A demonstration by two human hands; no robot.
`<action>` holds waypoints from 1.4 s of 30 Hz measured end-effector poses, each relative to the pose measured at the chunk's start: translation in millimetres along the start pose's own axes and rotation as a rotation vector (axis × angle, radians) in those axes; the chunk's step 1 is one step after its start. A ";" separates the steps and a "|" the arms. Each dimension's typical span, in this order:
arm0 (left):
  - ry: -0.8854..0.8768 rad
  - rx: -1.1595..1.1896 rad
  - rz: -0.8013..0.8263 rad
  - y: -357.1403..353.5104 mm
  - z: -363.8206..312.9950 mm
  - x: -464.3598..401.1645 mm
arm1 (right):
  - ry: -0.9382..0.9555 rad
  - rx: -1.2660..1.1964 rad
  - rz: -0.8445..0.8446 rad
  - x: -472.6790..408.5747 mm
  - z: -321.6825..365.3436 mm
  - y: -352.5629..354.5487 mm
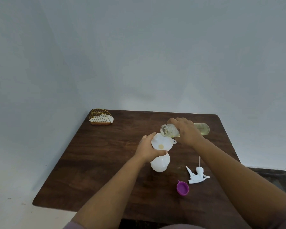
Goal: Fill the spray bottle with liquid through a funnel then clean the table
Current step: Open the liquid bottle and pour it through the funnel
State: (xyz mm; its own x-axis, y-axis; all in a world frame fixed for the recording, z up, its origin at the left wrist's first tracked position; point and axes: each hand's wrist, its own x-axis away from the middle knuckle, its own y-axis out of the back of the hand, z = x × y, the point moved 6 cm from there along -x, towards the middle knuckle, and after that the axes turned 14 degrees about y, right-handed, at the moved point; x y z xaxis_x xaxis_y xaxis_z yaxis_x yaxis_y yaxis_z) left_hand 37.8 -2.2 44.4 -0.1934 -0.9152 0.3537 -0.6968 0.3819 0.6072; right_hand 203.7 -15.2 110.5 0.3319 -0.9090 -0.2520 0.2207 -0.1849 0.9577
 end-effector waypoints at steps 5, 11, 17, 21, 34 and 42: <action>0.002 0.008 0.001 0.2 0.9 1.2 | -0.007 0.013 0.005 -0.4 0.5 -2.4; -0.002 0.019 0.002 0.7 0.1 1.1 | -0.003 0.004 0.006 -1.7 2.2 -1.1; -0.004 0.010 0.000 1.0 0.5 0.8 | 0.002 -0.008 0.003 -0.6 3.3 -0.3; -0.014 0.012 -0.008 1.0 0.0 1.7 | 0.005 -0.001 0.017 0.4 4.1 -1.9; -0.025 -0.014 -0.009 2.0 -1.2 0.8 | 0.003 -0.011 -0.006 1.4 0.8 -3.0; -0.031 -0.025 -0.004 2.8 -1.6 0.4 | 0.007 0.001 -0.011 -0.1 0.1 1.0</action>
State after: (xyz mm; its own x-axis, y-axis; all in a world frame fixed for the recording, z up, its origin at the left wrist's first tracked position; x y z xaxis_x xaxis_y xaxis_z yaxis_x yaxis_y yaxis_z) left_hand 36.8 -1.3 47.4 -0.2118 -0.9202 0.3291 -0.6800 0.3807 0.6267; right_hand 203.8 -15.4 111.5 0.3354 -0.9044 -0.2636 0.2240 -0.1952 0.9548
